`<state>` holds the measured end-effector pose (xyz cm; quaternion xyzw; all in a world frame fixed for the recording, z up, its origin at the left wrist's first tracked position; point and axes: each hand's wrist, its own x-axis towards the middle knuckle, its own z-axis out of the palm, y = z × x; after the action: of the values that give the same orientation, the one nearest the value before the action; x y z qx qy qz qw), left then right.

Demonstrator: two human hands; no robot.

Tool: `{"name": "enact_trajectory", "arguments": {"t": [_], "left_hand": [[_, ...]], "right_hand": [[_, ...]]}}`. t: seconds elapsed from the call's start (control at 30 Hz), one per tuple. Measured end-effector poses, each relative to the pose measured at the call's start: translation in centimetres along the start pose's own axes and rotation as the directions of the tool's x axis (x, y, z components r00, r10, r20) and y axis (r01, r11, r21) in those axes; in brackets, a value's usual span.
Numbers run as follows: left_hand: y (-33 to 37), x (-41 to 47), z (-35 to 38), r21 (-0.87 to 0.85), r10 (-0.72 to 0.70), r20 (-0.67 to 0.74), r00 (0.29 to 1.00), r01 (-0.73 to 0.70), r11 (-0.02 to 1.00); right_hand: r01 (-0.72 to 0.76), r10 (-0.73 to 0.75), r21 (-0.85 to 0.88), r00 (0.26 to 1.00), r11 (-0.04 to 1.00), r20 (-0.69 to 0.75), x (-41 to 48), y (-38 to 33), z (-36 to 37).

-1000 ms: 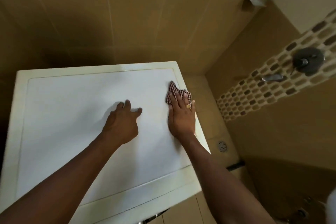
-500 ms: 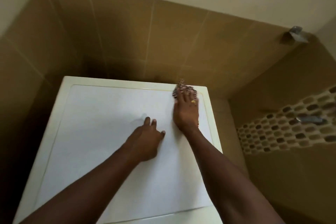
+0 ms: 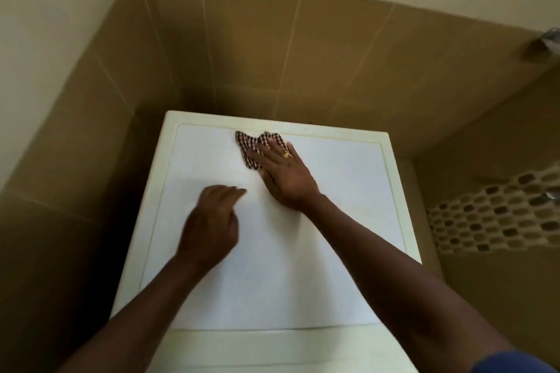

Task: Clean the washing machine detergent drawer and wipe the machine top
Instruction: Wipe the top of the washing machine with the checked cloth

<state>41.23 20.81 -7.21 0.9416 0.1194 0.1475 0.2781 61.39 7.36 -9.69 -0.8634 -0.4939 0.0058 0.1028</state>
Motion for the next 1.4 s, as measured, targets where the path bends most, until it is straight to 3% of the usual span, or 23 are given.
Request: {"name": "enact_trajectory", "arguments": {"t": [0.07,0.1,0.17,0.23,0.27,0.33,0.4,0.43,0.5,0.57,0.63,0.7,0.73,0.8,0.87,0.93,0.97,1.03,1.13,1.23,1.4], "left_hand": [[-2.8,-2.1,-1.7,0.087,-0.066,-0.027,0.997,0.068,0.994],[-4.1,-3.1,-2.4,0.132,-0.088,-0.024,0.996,0.09,0.987],[-6.0,-4.5,-3.0,0.175,-0.117,-0.039,0.992,0.122,0.977],[-7.4,-5.1,-3.2,0.158,-0.166,-0.106,0.981,0.181,0.971],[-8.0,-5.3,-3.2,0.134,-0.21,-0.149,0.966,0.231,0.964],[-9.0,-5.9,-2.8,0.075,-0.311,-0.217,0.925,0.334,0.94],[-9.9,-6.9,-2.1,0.039,-0.359,-0.241,0.901,0.379,0.925],[-10.3,-7.6,-1.7,0.031,-0.36,-0.244,0.9,0.379,0.925],[-10.5,-8.5,-1.0,0.019,-0.345,-0.235,0.909,0.359,0.933],[-10.5,-8.6,-0.7,-0.04,-0.355,-0.245,0.902,0.357,0.933],[-10.5,-8.4,-0.9,-0.115,-0.396,-0.278,0.875,0.379,0.918],[-10.2,-8.3,-1.2,-0.167,-0.443,-0.306,0.843,0.411,0.896],[-10.0,-8.3,-1.3,-0.179,-0.457,-0.323,0.829,0.421,0.889],[-9.8,-8.1,-1.5,-0.158,-0.444,-0.359,0.821,0.415,0.896],[-9.5,-8.1,-1.4,-0.112,-0.423,-0.378,0.824,0.413,0.904],[-9.3,-8.0,-1.5,-0.104,-0.438,-0.361,0.823,0.431,0.896],[-9.3,-7.9,-1.6,-0.098,-0.443,-0.349,0.826,0.438,0.893],[-9.1,-7.9,-1.7,-0.081,-0.449,-0.32,0.834,0.448,0.89],[-9.3,-7.9,-1.9,-0.062,-0.461,-0.3,0.835,0.465,0.883],[-9.6,-7.7,-1.8,-0.062,-0.473,-0.295,0.83,0.478,0.876],[-9.3,-7.6,-2.0,-0.176,-0.469,-0.318,0.824,0.434,0.883]], "right_hand": [[-0.001,0.001,-0.002,1.0,1.0,0.006,-3.3,0.0,-0.2],[-0.1,0.099,-0.009,0.995,0.995,-0.017,-4.9,0.3,-0.2],[-0.427,0.423,-0.02,0.901,0.904,-0.102,-6.8,0.2,-0.4],[-0.581,0.582,0.06,0.796,0.812,-0.166,-6.6,-3.9,-0.5],[-0.516,0.526,0.101,0.838,0.851,-0.148,-6.6,-6.9,-0.4],[-0.114,0.118,0.111,0.993,0.987,-0.03,-8.3,-11.7,0.0],[0.223,-0.227,0.048,0.971,0.974,0.078,-10.6,-12.6,0.2],[0.265,-0.267,0.038,0.96,0.964,0.082,-10.8,-11.8,0.2],[0.137,-0.139,0.035,0.99,0.99,0.04,-9.6,-9.5,0.3],[-0.109,0.11,0.026,0.994,0.994,-0.012,-5.8,-7.9,0.5],[-0.327,0.329,0.031,0.942,0.944,-0.067,-0.8,-8.0,0.9],[-0.403,0.405,0.037,0.91,0.915,-0.086,3.4,-9.8,1.9],[-0.347,0.349,0.035,0.934,0.937,-0.08,4.8,-11.2,2.5],[-0.054,0.054,0.021,0.998,0.998,-0.029,5.5,-14.4,3.2],[0.267,-0.268,0.008,0.962,0.964,0.05,4.4,-15.6,3.5],[0.388,-0.387,-0.003,0.92,0.922,0.063,5.2,-13.8,3.2],[0.358,-0.357,-0.019,0.933,0.933,0.041,6.6,-12.8,3.3],[0.149,-0.149,-0.023,0.989,0.989,0.009,10.3,-11.5,3.7],[-0.073,0.073,0.02,0.997,0.997,-0.018,15.3,-12.1,4.0],[-0.11,0.111,0.032,0.994,0.993,-0.018,16.5,-13.5,4.6],[0.029,-0.028,0.03,0.999,0.999,-0.025,10.7,-16.3,4.8]]}}
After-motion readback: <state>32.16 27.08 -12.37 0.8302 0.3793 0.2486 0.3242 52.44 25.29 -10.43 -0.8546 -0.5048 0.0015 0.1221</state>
